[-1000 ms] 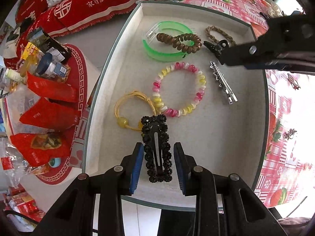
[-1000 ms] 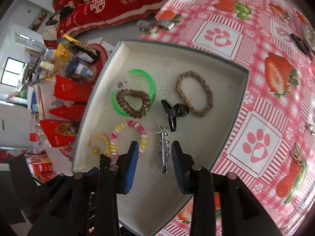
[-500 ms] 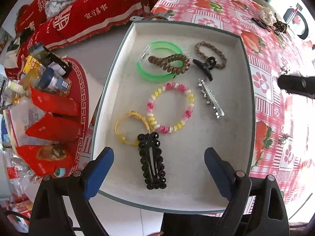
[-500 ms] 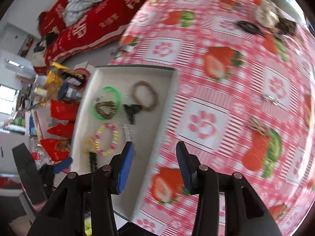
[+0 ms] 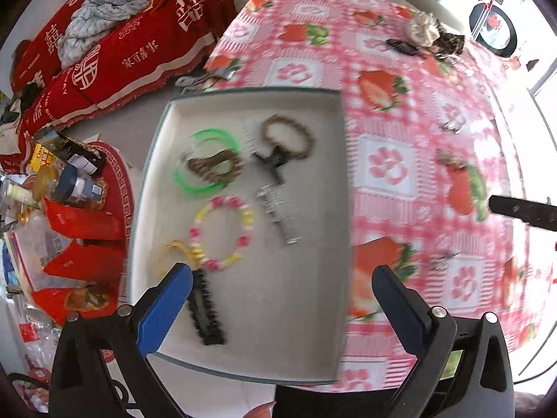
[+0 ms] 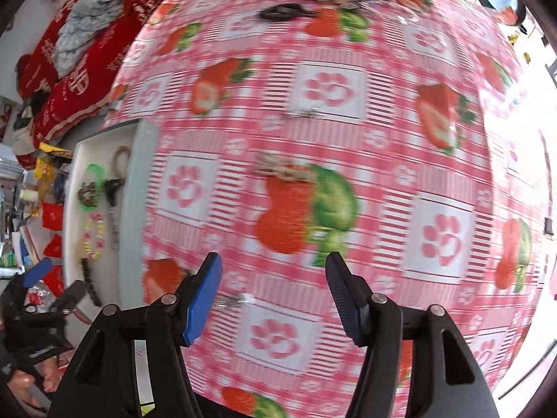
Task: Organize jewelry
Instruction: 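Grasp the small silver stud earring with the left tool while the right tool grasps the white bunny hair clip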
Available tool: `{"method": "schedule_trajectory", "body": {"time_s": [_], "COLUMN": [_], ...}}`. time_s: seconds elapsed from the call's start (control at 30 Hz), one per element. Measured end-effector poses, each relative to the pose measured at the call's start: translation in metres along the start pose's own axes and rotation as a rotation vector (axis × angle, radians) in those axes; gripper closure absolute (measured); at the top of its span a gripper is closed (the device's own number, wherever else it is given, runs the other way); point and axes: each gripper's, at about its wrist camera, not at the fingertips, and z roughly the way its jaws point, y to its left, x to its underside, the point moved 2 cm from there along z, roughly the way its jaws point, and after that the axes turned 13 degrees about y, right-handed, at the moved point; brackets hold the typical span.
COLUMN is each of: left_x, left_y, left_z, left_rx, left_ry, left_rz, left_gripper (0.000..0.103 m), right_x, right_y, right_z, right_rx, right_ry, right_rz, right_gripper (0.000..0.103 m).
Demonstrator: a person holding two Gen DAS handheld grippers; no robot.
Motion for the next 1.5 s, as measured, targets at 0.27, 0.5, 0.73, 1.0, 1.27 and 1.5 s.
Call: {"method": "schedule_trajectory", "body": {"time_s": [0.27,0.5,0.73,1.0,1.27,1.5], "left_x": [0.001,0.012,0.016,0.016,0.016,0.011], "left_y": [-0.067,-0.113,-0.129,-0.134,-0.163,-0.173], "left_z": [-0.005,0.008,0.029,0.048,0.063,0.075], "left_rx": [-0.001,0.026,0.053,0.073,0.034,0.06], "left_ry": [0.002,0.037,0.058,0.067,0.046,0.047], "left_rz": [0.015,-0.044,-0.148,-0.15,0.072,0.113], "left_gripper": [0.0,0.0,0.0,0.003,0.03,0.037], "right_x": [-0.014,-0.029,-0.044,-0.055,-0.061,-0.066], "right_y": [-0.035,-0.038,-0.024,-0.009,-0.001,0.017], "right_z": [-0.01,-0.011,0.0,0.018,0.033,0.041], "right_rx": [-0.005,-0.016,-0.007,0.025,0.062,0.095], "right_ry": [-0.006,0.008,0.035,0.08,0.106,0.081], "right_rz": [-0.082,-0.219,-0.356,-0.453,-0.519,-0.573], "right_gripper": [0.037,0.038,0.038,0.038,0.041,0.05]}}
